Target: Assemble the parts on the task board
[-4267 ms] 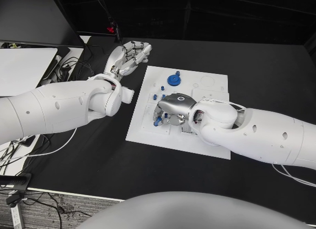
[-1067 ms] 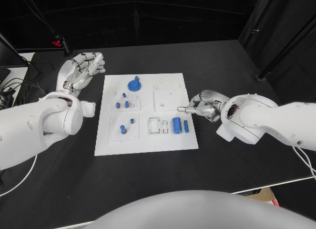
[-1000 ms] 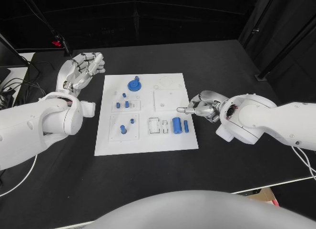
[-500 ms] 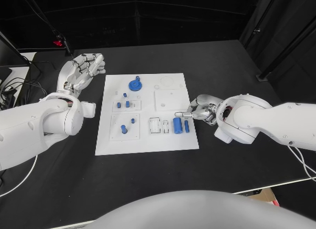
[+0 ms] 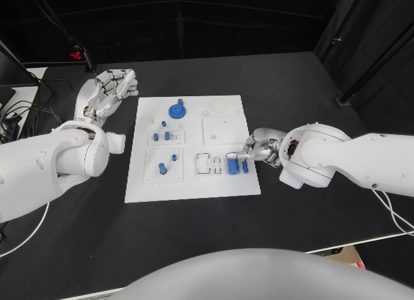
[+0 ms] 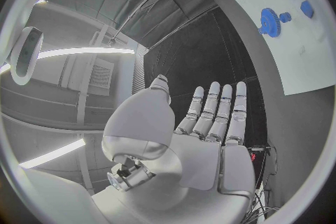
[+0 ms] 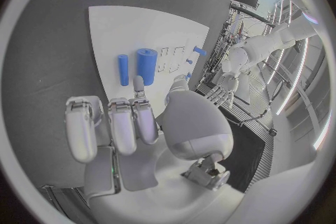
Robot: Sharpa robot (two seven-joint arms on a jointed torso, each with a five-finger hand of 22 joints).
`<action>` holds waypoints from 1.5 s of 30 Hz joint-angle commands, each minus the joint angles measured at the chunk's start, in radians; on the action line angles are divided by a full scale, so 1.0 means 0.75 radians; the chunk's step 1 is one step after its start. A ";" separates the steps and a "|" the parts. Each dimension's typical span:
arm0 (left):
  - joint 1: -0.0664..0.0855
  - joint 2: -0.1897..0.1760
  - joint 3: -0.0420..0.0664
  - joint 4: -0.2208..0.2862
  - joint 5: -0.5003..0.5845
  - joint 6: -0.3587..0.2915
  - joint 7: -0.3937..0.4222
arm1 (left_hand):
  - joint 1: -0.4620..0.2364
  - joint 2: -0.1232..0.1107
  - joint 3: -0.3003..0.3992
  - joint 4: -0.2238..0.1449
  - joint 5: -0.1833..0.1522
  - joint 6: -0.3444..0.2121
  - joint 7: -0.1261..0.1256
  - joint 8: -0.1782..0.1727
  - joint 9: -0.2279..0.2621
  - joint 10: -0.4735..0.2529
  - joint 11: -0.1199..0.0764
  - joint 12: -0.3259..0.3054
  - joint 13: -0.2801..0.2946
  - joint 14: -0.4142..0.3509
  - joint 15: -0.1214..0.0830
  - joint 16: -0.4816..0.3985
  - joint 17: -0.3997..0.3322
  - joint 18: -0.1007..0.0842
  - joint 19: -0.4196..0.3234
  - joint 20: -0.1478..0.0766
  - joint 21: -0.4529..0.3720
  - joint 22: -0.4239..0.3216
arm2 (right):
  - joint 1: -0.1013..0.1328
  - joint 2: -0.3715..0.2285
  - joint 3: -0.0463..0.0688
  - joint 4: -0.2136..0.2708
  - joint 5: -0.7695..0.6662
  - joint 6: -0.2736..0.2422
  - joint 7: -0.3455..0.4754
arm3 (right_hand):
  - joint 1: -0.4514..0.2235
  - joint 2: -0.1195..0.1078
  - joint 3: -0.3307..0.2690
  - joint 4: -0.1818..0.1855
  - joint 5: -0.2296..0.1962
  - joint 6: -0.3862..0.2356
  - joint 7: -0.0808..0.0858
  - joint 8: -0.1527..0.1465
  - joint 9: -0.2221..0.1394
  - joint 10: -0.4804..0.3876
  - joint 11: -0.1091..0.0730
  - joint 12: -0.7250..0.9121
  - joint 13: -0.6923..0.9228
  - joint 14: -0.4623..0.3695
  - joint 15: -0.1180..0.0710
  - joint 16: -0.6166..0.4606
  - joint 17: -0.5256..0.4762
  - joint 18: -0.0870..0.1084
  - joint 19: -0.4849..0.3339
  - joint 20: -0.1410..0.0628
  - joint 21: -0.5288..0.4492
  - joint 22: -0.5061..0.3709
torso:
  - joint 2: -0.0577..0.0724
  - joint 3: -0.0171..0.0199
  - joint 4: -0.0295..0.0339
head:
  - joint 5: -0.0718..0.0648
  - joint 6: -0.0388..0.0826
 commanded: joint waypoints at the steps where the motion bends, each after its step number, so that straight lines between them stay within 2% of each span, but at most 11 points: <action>1: 0.002 -0.001 0.001 0.002 0.004 0.008 0.123 | 0.013 0.001 -0.009 -0.001 0.009 -0.008 0.176 0.008 -0.001 -0.011 -0.003 0.007 -0.001 -0.004 -0.005 0.009 -0.001 -0.005 0.006 -0.001 0.007 -0.001 | 0.001 0.007 0.000 -0.005 -0.007 0.084 -0.037 | -0.015 0.003 0.012 0.000 -0.006 -0.002 -0.010 0.002 0.001 0.144 -0.009 0.003 0.351 0.136 -0.008 0.003 0.351 -0.009 0.139 -0.011 0.004 0.351 | -0.001 0.0000 -0.0005 | 0.004 -0.001; 6: 0.002 -0.002 0.001 0.003 0.004 0.009 0.124 | 0.015 0.003 -0.010 -0.001 0.010 -0.009 0.176 0.008 -0.002 -0.012 -0.003 0.007 -0.001 -0.005 -0.005 0.010 -0.003 -0.006 0.006 -0.001 0.007 -0.002 | 0.001 0.014 0.000 -0.017 -0.007 0.101 -0.048 | -0.015 0.012 0.016 -0.001 -0.008 0.000 -0.011 0.000 0.001 0.144 -0.010 0.003 0.351 0.136 -0.008 0.003 0.351 -0.009 0.139 -0.011 0.004 0.351 | 0.000 0.0012 0.0011 | 0.007 -0.001; 11: 0.002 -0.002 0.001 0.002 0.004 0.008 0.124 | 0.015 0.003 -0.010 -0.001 0.010 -0.009 0.176 0.008 -0.002 -0.012 -0.003 0.007 -0.001 -0.005 -0.005 0.010 -0.003 -0.006 0.006 -0.001 0.007 -0.002 | 0.001 0.026 0.000 -0.031 -0.007 0.105 -0.048 | -0.015 0.022 0.020 -0.001 -0.010 0.002 -0.011 -0.002 0.001 0.144 -0.010 0.003 0.351 0.136 -0.007 0.003 0.351 -0.009 0.139 -0.011 0.004 0.351 | 0.000 0.0002 -0.0019 | 0.009 -0.002; 13: 0.002 -0.002 0.001 0.000 0.004 0.009 0.124 | 0.015 0.003 -0.010 -0.001 0.010 -0.009 0.176 0.008 -0.002 -0.012 -0.003 0.007 -0.001 -0.005 -0.005 0.010 -0.003 -0.006 0.006 -0.001 0.007 -0.002 | 0.001 0.039 0.000 -0.037 -0.007 0.108 -0.046 | -0.014 0.024 0.021 -0.002 -0.009 0.003 -0.011 -0.002 0.001 0.144 -0.010 0.003 0.351 0.136 -0.007 0.003 0.351 -0.009 0.139 -0.011 0.004 0.351 | -0.001 0.0006 -0.0041 | 0.016 -0.002; 18: 0.001 0.003 0.001 -0.003 0.004 0.012 0.124 | 0.015 0.004 -0.010 0.000 0.011 -0.009 0.176 0.009 -0.002 -0.012 -0.003 0.008 -0.001 -0.005 -0.005 0.011 -0.004 -0.006 0.006 0.000 0.007 -0.002 | 0.001 0.059 0.000 -0.047 -0.007 0.115 -0.042 | -0.013 0.026 0.022 -0.003 -0.009 0.004 -0.012 -0.002 0.001 0.144 -0.011 0.003 0.351 0.136 -0.007 0.003 0.351 -0.009 0.139 -0.011 0.004 0.351 | 0.000 0.0008 0.0013 | 0.012 -0.002; 20: 0.001 0.003 0.001 -0.003 0.004 0.013 0.124 | 0.015 0.004 -0.010 0.000 0.011 -0.009 0.176 0.009 -0.002 -0.012 -0.003 0.008 -0.001 -0.005 -0.005 0.011 -0.004 -0.006 0.006 0.000 0.007 -0.002 | 0.001 0.066 0.000 -0.052 -0.006 0.117 -0.041 | -0.012 0.027 0.023 -0.003 -0.008 0.004 -0.012 -0.003 0.001 0.144 -0.011 0.003 0.351 0.136 -0.007 0.003 0.351 -0.009 0.139 -0.011 0.004 0.351 | 0.001 0.0003 0.0008 | 0.013 -0.002; 21: 0.000 0.003 0.001 -0.003 0.004 0.013 0.124 | 0.015 0.004 -0.010 0.000 0.011 -0.009 0.176 0.009 -0.002 -0.012 -0.003 0.008 -0.001 -0.005 -0.005 0.011 -0.004 -0.006 0.006 0.000 0.007 -0.002 | 0.001 0.069 0.000 -0.055 -0.005 0.119 -0.040 | -0.012 0.027 0.023 -0.003 -0.008 0.004 -0.012 -0.003 0.001 0.144 -0.011 0.003 0.351 0.136 -0.007 0.003 0.351 -0.009 0.139 -0.011 0.004 0.351 | 0.000 0.0001 -0.0027 | 0.017 -0.002; 30: 0.000 0.003 0.001 -0.004 0.004 0.013 0.123 | 0.015 0.004 -0.010 0.000 0.011 -0.009 0.176 0.009 -0.002 -0.012 -0.003 0.008 -0.001 -0.005 -0.005 0.011 -0.004 -0.006 0.006 0.000 0.007 -0.002 | 0.001 0.092 0.000 -0.078 0.018 0.126 -0.040 | -0.006 0.033 0.026 -0.004 -0.005 0.007 -0.012 -0.004 0.002 0.144 -0.011 0.003 0.351 0.136 -0.007 0.003 0.351 -0.009 0.139 -0.011 0.004 0.351 | 0.001 0.0006 -0.0005 | 0.019 -0.002; 34: 0.000 0.003 0.001 -0.004 0.004 0.013 0.123 | 0.015 0.004 -0.010 0.000 0.011 -0.009 0.176 0.009 -0.002 -0.012 -0.003 0.008 -0.001 -0.005 -0.005 0.011 -0.004 -0.006 0.006 0.000 0.007 -0.002 | 0.001 0.114 0.000 -0.105 0.026 0.139 -0.050 | 0.000 0.036 0.028 -0.005 -0.004 0.009 -0.012 -0.006 0.002 0.144 -0.011 0.003 0.351 0.136 -0.007 0.003 0.351 -0.009 0.139 -0.011 0.004 0.351 | -0.001 -0.0007 -0.0009 | 0.016 -0.002; 41: 0.000 0.003 0.001 -0.005 0.004 0.014 0.122 | 0.015 0.004 -0.010 0.000 0.011 -0.009 0.176 0.009 -0.002 -0.012 -0.003 0.008 -0.001 -0.005 -0.005 0.011 -0.004 -0.006 0.006 0.000 0.007 -0.002 | 0.000 0.177 -0.004 -0.167 0.027 0.146 -0.065 | 0.026 0.048 0.037 -0.008 0.004 0.012 -0.013 -0.013 0.001 0.144 -0.012 0.003 0.351 0.136 -0.007 0.003 0.351 -0.009 0.139 -0.011 0.004 0.351 | 0.000 0.0000 -0.0032 | 0.015 -0.002; 45: 0.000 0.004 0.001 -0.006 0.004 0.016 0.122 | 0.015 0.004 -0.010 0.000 0.011 -0.009 0.176 0.009 -0.002 -0.012 -0.003 0.008 -0.001 -0.005 -0.005 0.011 -0.004 -0.006 0.006 0.000 0.007 -0.002 | -0.001 0.210 -0.014 -0.191 0.027 0.145 -0.063 | 0.033 0.050 0.039 -0.008 0.010 0.015 -0.014 -0.014 0.000 0.144 -0.013 0.003 0.351 0.136 -0.007 0.003 0.351 -0.009 0.139 -0.011 0.004 0.351 | 0.000 -0.0005 -0.0016 | 0.011 -0.002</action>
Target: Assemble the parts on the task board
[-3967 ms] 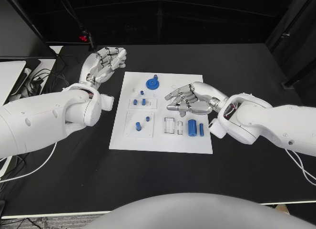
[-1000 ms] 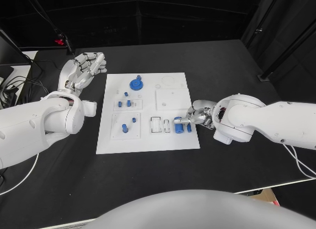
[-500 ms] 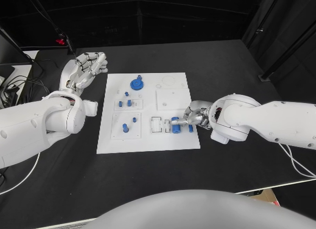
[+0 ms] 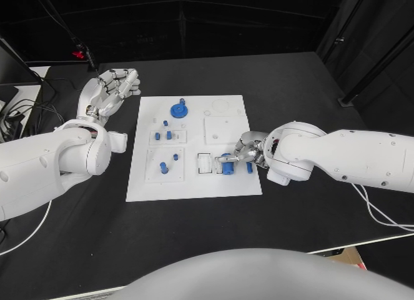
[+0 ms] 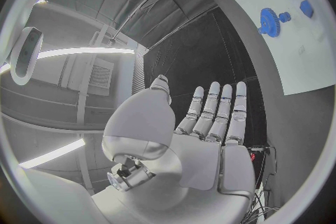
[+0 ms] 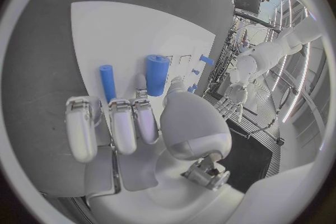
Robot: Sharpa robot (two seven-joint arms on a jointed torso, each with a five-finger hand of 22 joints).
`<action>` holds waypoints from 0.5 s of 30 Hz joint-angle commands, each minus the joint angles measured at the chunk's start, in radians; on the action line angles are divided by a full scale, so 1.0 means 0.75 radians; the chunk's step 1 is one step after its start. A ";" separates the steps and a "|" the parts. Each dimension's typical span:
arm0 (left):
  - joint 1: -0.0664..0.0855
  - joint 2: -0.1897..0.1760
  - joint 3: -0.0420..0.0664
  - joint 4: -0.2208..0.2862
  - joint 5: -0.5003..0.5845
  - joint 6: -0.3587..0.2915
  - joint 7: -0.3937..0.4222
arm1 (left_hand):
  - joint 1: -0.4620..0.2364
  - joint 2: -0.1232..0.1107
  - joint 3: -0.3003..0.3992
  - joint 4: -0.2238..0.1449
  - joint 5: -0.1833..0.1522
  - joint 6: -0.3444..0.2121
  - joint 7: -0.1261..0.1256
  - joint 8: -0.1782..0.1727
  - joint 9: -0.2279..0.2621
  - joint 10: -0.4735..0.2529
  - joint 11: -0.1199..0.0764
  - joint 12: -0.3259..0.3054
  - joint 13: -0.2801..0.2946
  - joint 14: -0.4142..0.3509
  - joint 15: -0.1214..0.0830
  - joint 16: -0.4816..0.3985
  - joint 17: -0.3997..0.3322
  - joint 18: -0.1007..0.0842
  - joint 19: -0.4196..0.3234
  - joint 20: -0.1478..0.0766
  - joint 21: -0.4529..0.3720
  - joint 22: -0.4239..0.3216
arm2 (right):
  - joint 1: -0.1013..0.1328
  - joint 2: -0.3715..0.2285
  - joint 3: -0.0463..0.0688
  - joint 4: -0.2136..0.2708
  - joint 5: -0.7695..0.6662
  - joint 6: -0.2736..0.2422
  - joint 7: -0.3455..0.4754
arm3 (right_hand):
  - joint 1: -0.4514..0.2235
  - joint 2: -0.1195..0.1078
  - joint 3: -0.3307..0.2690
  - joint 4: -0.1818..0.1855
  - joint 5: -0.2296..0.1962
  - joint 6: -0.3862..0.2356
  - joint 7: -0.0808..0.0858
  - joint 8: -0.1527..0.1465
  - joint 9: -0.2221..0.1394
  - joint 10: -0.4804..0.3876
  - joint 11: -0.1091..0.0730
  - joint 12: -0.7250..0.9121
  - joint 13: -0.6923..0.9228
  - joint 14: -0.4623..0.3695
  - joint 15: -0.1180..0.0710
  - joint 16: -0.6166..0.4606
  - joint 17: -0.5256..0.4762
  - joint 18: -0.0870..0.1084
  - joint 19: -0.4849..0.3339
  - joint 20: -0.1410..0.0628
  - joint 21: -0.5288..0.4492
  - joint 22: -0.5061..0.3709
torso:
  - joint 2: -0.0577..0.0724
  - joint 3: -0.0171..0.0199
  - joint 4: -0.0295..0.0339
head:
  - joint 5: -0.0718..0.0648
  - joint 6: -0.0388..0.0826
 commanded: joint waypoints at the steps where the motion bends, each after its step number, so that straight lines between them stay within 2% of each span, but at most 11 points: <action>1: 0.002 0.003 0.001 0.000 0.003 0.013 0.121 | 0.010 -0.002 -0.010 0.000 0.006 -0.009 0.176 0.009 -0.002 -0.007 0.002 0.008 -0.002 -0.005 -0.005 0.006 -0.002 -0.006 0.006 -0.001 0.007 -0.002 | -0.003 0.019 -0.011 -0.014 0.009 0.021 -0.009 | 0.009 0.002 0.010 -0.001 0.008 -0.005 -0.004 -0.012 -0.011 0.139 -0.008 0.003 0.351 0.136 -0.007 0.003 0.351 -0.010 0.139 -0.011 0.004 0.351 | 0.002 0.0003 0.0008 | -0.002 0.000; 5: 0.002 0.002 0.001 -0.001 0.003 0.014 0.120 | 0.010 -0.002 -0.010 0.000 0.006 -0.009 0.176 0.009 -0.002 -0.007 0.002 0.008 -0.002 -0.005 -0.005 0.006 -0.002 -0.006 0.006 -0.001 0.007 -0.002 | -0.003 0.033 -0.017 -0.018 0.011 0.022 -0.005 | 0.011 0.000 0.009 -0.001 0.011 -0.006 -0.004 -0.014 -0.012 0.139 -0.008 0.003 0.351 0.136 -0.008 0.003 0.351 -0.010 0.139 -0.011 0.004 0.351 | 0.001 0.0003 -0.0016 | 0.001 0.000; 10: 0.002 0.002 0.001 -0.001 0.003 0.014 0.119 | 0.011 0.000 -0.012 0.000 0.008 -0.011 0.176 0.009 -0.002 -0.008 0.002 0.009 -0.002 -0.006 -0.004 0.007 -0.005 -0.006 0.005 0.000 0.007 -0.003 | -0.004 0.044 -0.019 -0.029 0.012 0.033 -0.011 | 0.054 -0.004 0.016 -0.012 0.041 -0.006 -0.003 -0.033 -0.017 0.139 -0.007 0.003 0.351 0.136 -0.007 0.003 0.351 -0.010 0.139 -0.011 0.004 0.351 | 0.000 0.0002 0.0005 | -0.002 0.000; 11: 0.002 0.002 0.001 -0.001 0.003 0.014 0.119 | 0.011 0.000 -0.012 0.000 0.008 -0.011 0.176 0.009 -0.002 -0.008 0.002 0.009 -0.002 -0.006 -0.004 0.007 -0.005 -0.006 0.005 0.000 0.007 -0.003 | -0.004 0.045 -0.019 -0.030 0.012 0.034 -0.012 | 0.092 -0.001 0.030 -0.029 0.062 -0.004 -0.003 -0.041 -0.019 0.139 -0.007 0.003 0.351 0.136 -0.007 0.003 0.351 -0.010 0.139 -0.010 0.004 0.351 | 0.000 0.0002 0.0010 | -0.002 0.000; 12: 0.002 0.002 0.001 -0.001 0.003 0.015 0.119 | 0.011 0.000 -0.012 0.000 0.008 -0.011 0.176 0.009 -0.002 -0.008 0.002 0.009 -0.002 -0.006 -0.004 0.007 -0.005 -0.006 0.005 0.000 0.007 -0.003 | -0.004 0.047 -0.019 -0.032 0.012 0.035 -0.011 | 0.193 0.016 0.075 -0.084 0.109 -0.001 -0.005 -0.051 -0.021 0.139 -0.009 0.003 0.351 0.136 -0.008 0.003 0.351 -0.010 0.139 -0.011 0.004 0.351 | 0.001 0.0005 0.0012 | -0.001 0.000; 15: 0.002 0.001 0.001 -0.001 0.003 0.015 0.118 | 0.011 0.000 -0.012 0.000 0.008 -0.011 0.176 0.009 -0.002 -0.008 0.002 0.009 -0.002 -0.006 -0.004 0.007 -0.005 -0.006 0.005 0.000 0.007 -0.003 | -0.006 0.046 -0.020 -0.031 0.011 0.026 -0.002 | 0.358 0.047 0.164 -0.184 0.098 0.006 -0.010 -0.081 -0.033 0.139 -0.014 0.003 0.351 0.136 -0.012 0.003 0.351 -0.010 0.139 -0.014 0.004 0.351 | 0.000 0.0009 -0.0004 | 0.002 0.000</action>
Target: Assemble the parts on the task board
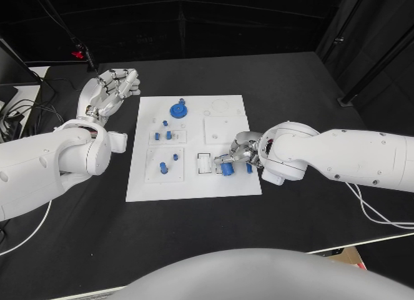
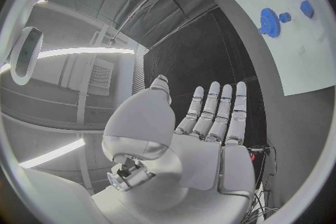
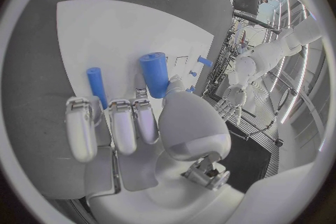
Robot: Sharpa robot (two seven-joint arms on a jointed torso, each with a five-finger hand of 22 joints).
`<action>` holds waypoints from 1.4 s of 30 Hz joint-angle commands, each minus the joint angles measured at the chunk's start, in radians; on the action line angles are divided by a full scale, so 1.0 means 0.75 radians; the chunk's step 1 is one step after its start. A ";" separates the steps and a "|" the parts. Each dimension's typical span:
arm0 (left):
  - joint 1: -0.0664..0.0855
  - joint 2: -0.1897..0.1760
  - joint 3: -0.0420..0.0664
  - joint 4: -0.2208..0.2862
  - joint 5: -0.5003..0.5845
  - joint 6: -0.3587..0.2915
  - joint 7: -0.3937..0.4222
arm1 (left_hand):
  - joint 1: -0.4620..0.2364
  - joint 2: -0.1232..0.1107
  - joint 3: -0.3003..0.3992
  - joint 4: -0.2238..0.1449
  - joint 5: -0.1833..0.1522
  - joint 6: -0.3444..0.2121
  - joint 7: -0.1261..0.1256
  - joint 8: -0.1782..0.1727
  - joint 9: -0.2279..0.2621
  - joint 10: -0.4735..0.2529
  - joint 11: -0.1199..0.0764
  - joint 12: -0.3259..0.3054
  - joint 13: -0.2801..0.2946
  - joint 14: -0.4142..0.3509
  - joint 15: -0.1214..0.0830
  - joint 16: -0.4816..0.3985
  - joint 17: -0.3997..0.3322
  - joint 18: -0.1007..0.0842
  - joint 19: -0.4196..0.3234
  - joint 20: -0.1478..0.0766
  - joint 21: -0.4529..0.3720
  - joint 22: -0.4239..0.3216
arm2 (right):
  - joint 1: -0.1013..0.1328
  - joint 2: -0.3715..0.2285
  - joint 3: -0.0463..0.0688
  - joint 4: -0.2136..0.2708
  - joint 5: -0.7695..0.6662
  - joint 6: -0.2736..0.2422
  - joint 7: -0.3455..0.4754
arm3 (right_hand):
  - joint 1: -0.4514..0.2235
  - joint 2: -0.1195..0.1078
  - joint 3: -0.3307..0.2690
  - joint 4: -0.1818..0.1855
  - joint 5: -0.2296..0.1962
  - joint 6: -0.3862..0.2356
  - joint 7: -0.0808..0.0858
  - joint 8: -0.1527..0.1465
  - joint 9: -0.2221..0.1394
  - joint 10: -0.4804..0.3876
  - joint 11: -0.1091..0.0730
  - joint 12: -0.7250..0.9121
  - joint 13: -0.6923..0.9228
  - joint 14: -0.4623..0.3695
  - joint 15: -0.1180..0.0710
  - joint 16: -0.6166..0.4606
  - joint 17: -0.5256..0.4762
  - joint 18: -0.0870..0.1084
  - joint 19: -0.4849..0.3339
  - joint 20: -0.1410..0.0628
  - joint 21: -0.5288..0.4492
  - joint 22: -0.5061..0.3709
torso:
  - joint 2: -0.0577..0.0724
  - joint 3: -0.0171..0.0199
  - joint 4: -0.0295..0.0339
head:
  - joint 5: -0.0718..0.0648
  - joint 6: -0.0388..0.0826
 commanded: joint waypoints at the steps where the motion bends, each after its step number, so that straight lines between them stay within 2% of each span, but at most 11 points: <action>1: 0.002 -0.001 0.001 0.001 0.003 0.012 0.117 | 0.011 0.000 -0.004 0.000 0.008 -0.006 0.181 0.004 -0.002 -0.008 0.002 0.004 -0.002 -0.006 -0.004 0.007 -0.001 -0.006 0.005 0.000 0.007 -0.001 | -0.013 -0.002 -0.012 -0.006 0.006 0.021 -0.012 | 0.189 0.051 0.104 -0.115 -0.009 0.008 -0.009 -0.089 -0.072 0.139 -0.018 0.003 0.351 0.136 -0.014 0.003 0.351 -0.010 0.142 -0.012 0.004 0.351 | 0.000 0.0006 0.0001 | 0.003 0.000; 4: 0.002 -0.002 0.001 0.002 0.003 0.011 0.116 | 0.011 0.000 -0.004 0.000 0.008 -0.006 0.181 0.004 -0.002 -0.008 0.002 0.004 -0.002 -0.006 -0.004 0.007 -0.001 -0.006 0.005 0.000 0.007 -0.001 | -0.014 -0.004 -0.013 -0.003 0.005 0.001 0.005 | 0.305 0.075 0.224 -0.211 -0.074 0.060 -0.011 -0.145 -0.098 0.139 -0.024 0.003 0.351 0.136 -0.015 0.003 0.351 -0.010 0.142 -0.018 0.004 0.351 | 0.000 -0.0007 -0.0006 | 0.002 0.000; 6: 0.002 -0.003 0.001 0.002 0.003 0.012 0.115 | 0.011 0.000 -0.004 0.000 0.008 -0.006 0.181 0.004 -0.002 -0.008 0.002 0.004 -0.002 -0.006 -0.004 0.007 -0.001 -0.006 0.005 0.000 0.007 -0.001 | -0.015 -0.007 -0.013 0.001 0.005 -0.020 0.023 | 0.314 0.074 0.280 -0.237 -0.085 0.098 -0.015 -0.184 -0.115 0.139 -0.027 0.003 0.351 0.136 -0.011 0.003 0.351 -0.010 0.142 -0.016 0.004 0.351 | 0.000 -0.0009 -0.0001 | 0.001 0.000; 9: 0.002 -0.002 0.001 0.002 0.003 0.013 0.115 | 0.011 0.000 -0.004 0.000 0.008 -0.006 0.181 0.004 -0.002 -0.008 0.002 0.004 -0.002 -0.006 -0.004 0.007 -0.001 -0.006 0.005 0.000 0.007 -0.001 | -0.016 -0.014 -0.013 0.008 0.014 -0.062 0.062 | 0.286 0.052 0.363 -0.255 -0.113 0.151 -0.017 -0.247 -0.139 0.139 -0.031 0.003 0.351 0.136 -0.010 0.003 0.351 -0.010 0.142 -0.014 0.004 0.351 | 0.000 -0.0007 0.0001 | 0.005 0.000; 15: 0.001 -0.004 0.001 0.002 0.003 0.015 0.113 | 0.012 0.001 -0.006 0.000 0.008 -0.006 0.181 0.005 -0.002 -0.009 0.002 0.005 -0.002 -0.006 -0.004 0.009 -0.002 -0.006 0.005 0.000 0.007 -0.002 | -0.018 -0.046 -0.013 0.031 0.111 -0.162 0.165 | 0.223 0.008 0.443 -0.253 -0.099 0.197 -0.020 -0.303 -0.158 0.139 -0.028 0.003 0.351 0.136 -0.011 0.003 0.351 -0.010 0.142 -0.012 0.004 0.351 | 0.001 0.0008 0.0009 | 0.013 0.000; 19: 0.001 -0.005 0.001 0.002 0.003 0.016 0.113 | 0.012 0.001 -0.006 0.000 0.008 -0.006 0.181 0.005 -0.002 -0.009 0.002 0.005 -0.002 -0.006 -0.004 0.009 -0.002 -0.006 0.005 0.000 0.007 -0.002 | -0.018 -0.079 -0.013 0.057 0.190 -0.214 0.223 | 0.198 -0.014 0.478 -0.253 -0.079 0.215 -0.021 -0.320 -0.162 0.139 -0.029 0.003 0.351 0.136 -0.012 0.003 0.351 -0.010 0.142 -0.013 0.004 0.351 | 0.000 0.0014 0.0008 | 0.021 0.000; 22: 0.001 -0.006 0.001 0.001 0.003 0.016 0.112 | 0.012 0.001 -0.006 0.000 0.008 -0.006 0.181 0.005 -0.002 -0.009 0.002 0.005 -0.002 -0.006 -0.004 0.009 -0.002 -0.006 0.005 0.000 0.007 -0.002 | -0.017 -0.112 -0.012 0.084 0.241 -0.245 0.260 | 0.185 -0.025 0.494 -0.252 -0.064 0.221 -0.021 -0.329 -0.165 0.139 -0.030 0.003 0.351 0.136 -0.013 0.003 0.351 -0.010 0.142 -0.013 0.004 0.351 | 0.000 -0.0009 0.0008 | 0.025 0.000; 30: -0.001 -0.003 0.001 -0.004 0.003 0.019 0.109 | 0.012 0.001 -0.006 0.000 0.008 -0.006 0.181 0.005 -0.002 -0.009 0.002 0.005 -0.002 -0.006 -0.004 0.009 -0.002 -0.006 0.005 0.000 0.007 -0.002 | -0.010 -0.205 -0.010 0.176 0.308 -0.286 0.326 | 0.168 -0.040 0.512 -0.250 -0.046 0.232 -0.023 -0.337 -0.166 0.139 -0.031 0.003 0.351 0.136 -0.014 0.003 0.351 -0.010 0.142 -0.014 0.004 0.351 | -0.002 -0.0015 -0.0005 | 0.031 0.000; 35: -0.002 -0.002 0.001 -0.005 0.003 0.025 0.108 | 0.012 0.001 -0.006 0.000 0.008 -0.006 0.181 0.005 -0.002 -0.009 0.002 0.005 -0.002 -0.006 -0.004 0.009 -0.002 -0.006 0.005 0.000 0.007 -0.002 | -0.004 -0.214 -0.010 0.197 0.346 -0.288 0.363 | 0.161 -0.046 0.516 -0.248 -0.041 0.237 -0.024 -0.338 -0.166 0.139 -0.032 0.003 0.351 0.136 -0.015 0.003 0.351 -0.010 0.142 -0.015 0.004 0.351 | 0.000 -0.0008 0.0025 | 0.032 0.000; 38: -0.002 -0.002 0.001 -0.004 0.003 0.032 0.108 | 0.012 0.002 -0.007 0.000 0.009 -0.007 0.181 0.005 -0.002 -0.009 0.002 0.006 -0.002 -0.007 -0.004 0.010 -0.004 -0.007 0.004 0.000 0.007 -0.002 | 0.001 -0.206 -0.009 0.197 0.390 -0.286 0.402 | 0.150 -0.051 0.517 -0.242 -0.034 0.240 -0.024 -0.341 -0.166 0.139 -0.033 0.003 0.351 0.136 -0.016 0.003 0.351 -0.010 0.142 -0.015 0.004 0.351 | 0.000 0.0000 0.0034 | 0.040 0.000; 42: -0.002 -0.005 0.001 -0.001 0.003 0.033 0.107 | 0.009 0.002 -0.012 0.001 0.008 -0.009 0.182 0.005 -0.003 -0.013 0.003 0.006 -0.002 -0.009 -0.004 0.011 -0.007 -0.007 0.003 0.000 0.006 -0.003 | 0.010 -0.172 -0.009 0.171 0.460 -0.278 0.450 | 0.132 -0.058 0.518 -0.230 -0.015 0.248 -0.027 -0.343 -0.165 0.139 -0.035 0.003 0.351 0.136 -0.018 0.003 0.351 -0.010 0.142 -0.017 0.004 0.351 | -0.001 -0.0003 0.0034 | 0.060 0.001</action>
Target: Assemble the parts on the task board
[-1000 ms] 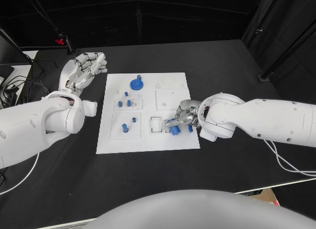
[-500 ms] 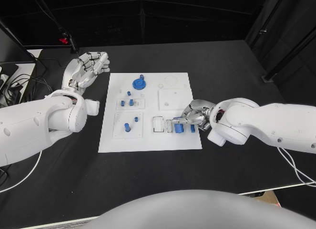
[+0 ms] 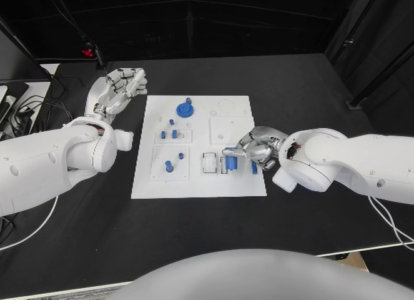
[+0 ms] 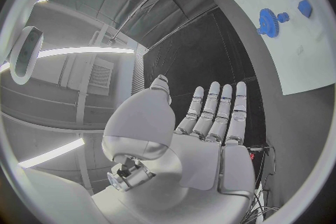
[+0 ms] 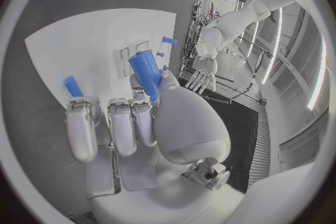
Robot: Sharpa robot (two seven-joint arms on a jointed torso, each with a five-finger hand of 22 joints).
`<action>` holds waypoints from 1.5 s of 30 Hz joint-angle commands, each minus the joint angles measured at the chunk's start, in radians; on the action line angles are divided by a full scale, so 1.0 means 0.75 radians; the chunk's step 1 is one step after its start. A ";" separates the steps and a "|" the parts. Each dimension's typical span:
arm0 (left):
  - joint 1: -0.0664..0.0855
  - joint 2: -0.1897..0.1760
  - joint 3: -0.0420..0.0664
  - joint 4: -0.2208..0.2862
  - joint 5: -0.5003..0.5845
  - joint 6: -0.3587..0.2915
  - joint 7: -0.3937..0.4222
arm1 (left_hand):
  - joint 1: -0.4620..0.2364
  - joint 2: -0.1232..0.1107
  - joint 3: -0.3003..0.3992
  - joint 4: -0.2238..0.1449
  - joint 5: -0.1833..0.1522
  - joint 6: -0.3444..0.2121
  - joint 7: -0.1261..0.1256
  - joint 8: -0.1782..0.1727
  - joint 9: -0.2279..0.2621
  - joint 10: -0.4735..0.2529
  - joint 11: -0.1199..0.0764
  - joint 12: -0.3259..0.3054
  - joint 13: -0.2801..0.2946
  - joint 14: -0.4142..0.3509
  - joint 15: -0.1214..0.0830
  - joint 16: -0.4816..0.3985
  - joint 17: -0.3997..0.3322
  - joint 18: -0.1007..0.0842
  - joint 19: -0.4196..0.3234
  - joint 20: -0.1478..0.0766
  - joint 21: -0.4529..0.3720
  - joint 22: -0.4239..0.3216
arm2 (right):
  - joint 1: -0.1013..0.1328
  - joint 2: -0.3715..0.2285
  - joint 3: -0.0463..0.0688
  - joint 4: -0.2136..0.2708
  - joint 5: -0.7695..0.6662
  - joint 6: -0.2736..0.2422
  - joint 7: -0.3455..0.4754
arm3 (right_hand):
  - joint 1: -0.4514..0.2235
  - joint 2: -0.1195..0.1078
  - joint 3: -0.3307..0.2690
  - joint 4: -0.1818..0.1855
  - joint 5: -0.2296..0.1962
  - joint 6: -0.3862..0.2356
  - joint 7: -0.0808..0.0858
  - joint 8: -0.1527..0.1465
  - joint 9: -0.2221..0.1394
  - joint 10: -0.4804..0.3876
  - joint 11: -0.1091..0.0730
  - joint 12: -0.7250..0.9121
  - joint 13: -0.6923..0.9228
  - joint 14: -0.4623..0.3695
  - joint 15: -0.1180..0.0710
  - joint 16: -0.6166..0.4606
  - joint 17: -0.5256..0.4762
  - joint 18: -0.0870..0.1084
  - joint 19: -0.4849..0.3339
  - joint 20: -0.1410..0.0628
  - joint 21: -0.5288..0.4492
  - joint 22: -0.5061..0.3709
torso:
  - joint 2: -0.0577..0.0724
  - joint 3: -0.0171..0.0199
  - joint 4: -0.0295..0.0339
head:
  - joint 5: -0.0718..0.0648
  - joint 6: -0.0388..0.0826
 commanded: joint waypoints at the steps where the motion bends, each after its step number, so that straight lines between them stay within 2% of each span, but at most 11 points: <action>1: 0.001 -0.001 0.001 0.004 0.002 0.020 0.107 | 0.009 0.002 -0.010 -0.001 0.008 -0.009 0.182 0.006 -0.002 -0.009 0.000 0.006 -0.002 -0.009 -0.004 0.006 -0.002 -0.007 0.003 0.000 0.006 -0.002 | 0.011 0.031 0.002 -0.026 0.127 -0.011 0.108 | -0.020 -0.005 0.327 -0.312 0.009 0.053 -0.038 -0.003 -0.002 0.138 -0.014 0.003 0.351 0.136 -0.010 0.003 0.351 -0.010 0.139 -0.012 0.004 0.351 | 0.000 -0.0001 0.0005 | 0.020 0.001; 6: 0.001 0.001 0.001 0.004 0.002 0.020 0.106 | 0.009 0.002 -0.011 -0.001 0.008 -0.010 0.182 0.006 -0.002 -0.010 0.000 0.006 -0.002 -0.009 -0.004 0.007 -0.003 -0.007 0.002 0.000 0.006 -0.002 | 0.020 0.084 0.002 -0.084 0.160 0.012 0.110 | -0.032 -0.016 0.334 -0.299 0.020 0.092 -0.049 -0.027 -0.006 0.138 -0.024 0.003 0.351 0.136 -0.020 0.003 0.351 -0.010 0.139 -0.019 0.004 0.351 | 0.001 -0.0007 0.0046 | 0.036 0.006; 9: 0.001 0.002 0.001 0.004 0.002 0.019 0.105 | 0.009 0.002 -0.011 -0.001 0.008 -0.010 0.182 0.006 -0.002 -0.010 0.000 0.006 -0.002 -0.009 -0.004 0.007 -0.003 -0.007 0.002 0.000 0.006 -0.002 | 0.024 0.122 0.002 -0.125 0.168 0.047 0.085 | -0.038 -0.022 0.335 -0.292 0.014 0.098 -0.049 -0.046 -0.011 0.138 -0.024 0.003 0.351 0.136 -0.022 0.003 0.351 -0.010 0.139 -0.022 0.004 0.351 | 0.001 -0.0009 -0.0003 | 0.064 0.008; 11: 0.001 0.001 0.001 0.003 0.002 0.019 0.105 | 0.009 0.002 -0.011 -0.001 0.008 -0.010 0.182 0.006 -0.002 -0.010 0.000 0.006 -0.002 -0.009 -0.004 0.007 -0.003 -0.007 0.002 0.000 0.006 -0.002 | 0.025 0.142 0.002 -0.145 0.169 0.069 0.062 | -0.041 -0.024 0.336 -0.287 0.007 0.101 -0.049 -0.056 -0.013 0.138 -0.024 0.003 0.351 0.136 -0.022 0.003 0.351 -0.010 0.139 -0.023 0.004 0.351 | 0.001 -0.0012 -0.0031 | 0.074 0.007; 14: 0.001 0.002 0.001 0.003 0.002 0.019 0.104 | 0.009 0.002 -0.011 -0.001 0.008 -0.010 0.182 0.006 -0.002 -0.010 0.000 0.006 -0.002 -0.009 -0.004 0.007 -0.003 -0.007 0.002 0.000 0.006 -0.002 | 0.025 0.171 0.002 -0.171 0.153 0.095 0.012 | -0.051 -0.026 0.336 -0.274 -0.013 0.108 -0.048 -0.075 -0.017 0.138 -0.023 0.003 0.351 0.136 -0.022 0.003 0.351 -0.010 0.139 -0.024 0.004 0.351 | 0.001 -0.0013 -0.0011 | 0.084 0.004; 20: 0.001 0.003 0.001 0.002 0.002 0.021 0.102 | 0.009 0.003 -0.012 -0.001 0.009 -0.010 0.182 0.006 -0.002 -0.011 0.000 0.006 -0.002 -0.010 -0.004 0.007 -0.004 -0.007 0.002 0.000 0.006 -0.002 | 0.026 0.202 0.002 -0.198 0.094 0.144 -0.098 | -0.058 -0.032 0.336 -0.259 -0.045 0.125 -0.049 -0.100 -0.021 0.138 -0.024 0.003 0.351 0.136 -0.023 0.003 0.351 -0.010 0.139 -0.025 0.004 0.351 | 0.002 -0.0014 -0.0013 | 0.090 0.000; 27: 0.001 0.005 0.001 -0.001 0.002 0.022 0.099 | 0.009 0.003 -0.012 -0.001 0.009 -0.011 0.182 0.006 -0.002 -0.011 0.000 0.006 -0.002 -0.010 -0.004 0.007 -0.004 -0.007 0.002 0.000 0.006 -0.002 | 0.026 0.218 0.002 -0.204 0.071 0.175 -0.141 | -0.067 -0.036 0.332 -0.243 -0.073 0.140 -0.049 -0.119 -0.023 0.138 -0.025 0.003 0.351 0.136 -0.024 0.003 0.351 -0.010 0.139 -0.026 0.004 0.351 | 0.000 -0.0017 -0.0042 | 0.093 0.000; 31: 0.001 0.006 0.001 -0.001 0.002 0.024 0.098 | 0.009 0.004 -0.012 -0.001 0.009 -0.011 0.182 0.006 -0.002 -0.011 0.000 0.007 -0.002 -0.010 -0.004 0.008 -0.004 -0.007 0.002 0.000 0.006 -0.003 | 0.026 0.224 0.002 -0.202 0.067 0.177 -0.153 | -0.075 -0.039 0.327 -0.232 -0.084 0.146 -0.049 -0.128 -0.024 0.138 -0.026 0.003 0.351 0.136 -0.024 0.003 0.351 -0.010 0.139 -0.026 0.004 0.351 | 0.001 -0.0011 -0.0003 | 0.090 0.000; 42: 0.000 0.006 0.001 -0.002 0.002 0.024 0.096 | 0.009 0.004 -0.012 -0.001 0.009 -0.011 0.182 0.006 -0.002 -0.011 0.000 0.007 -0.002 -0.010 -0.004 0.008 -0.005 -0.007 0.002 0.000 0.006 -0.003 | 0.026 0.233 0.002 -0.204 0.065 0.147 -0.139 | -0.096 -0.040 0.313 -0.201 -0.087 0.162 -0.051 -0.146 -0.024 0.138 -0.027 0.003 0.351 0.136 -0.025 0.003 0.351 -0.010 0.139 -0.027 0.004 0.351 | 0.001 -0.0014 -0.0033 | 0.091 0.000; 45: 0.000 0.007 0.001 -0.002 0.002 0.025 0.095 | 0.010 0.005 -0.012 -0.002 0.010 -0.012 0.182 0.006 -0.002 -0.012 0.000 0.007 -0.002 -0.010 -0.003 0.009 -0.006 -0.008 0.002 0.000 0.006 -0.003 | 0.026 0.237 0.002 -0.205 0.067 0.134 -0.130 | -0.099 -0.039 0.311 -0.196 -0.086 0.168 -0.053 -0.147 -0.023 0.138 -0.028 0.003 0.351 0.136 -0.025 0.003 0.351 -0.010 0.139 -0.027 0.004 0.351 | 0.002 -0.0006 -0.0019 | 0.091 0.000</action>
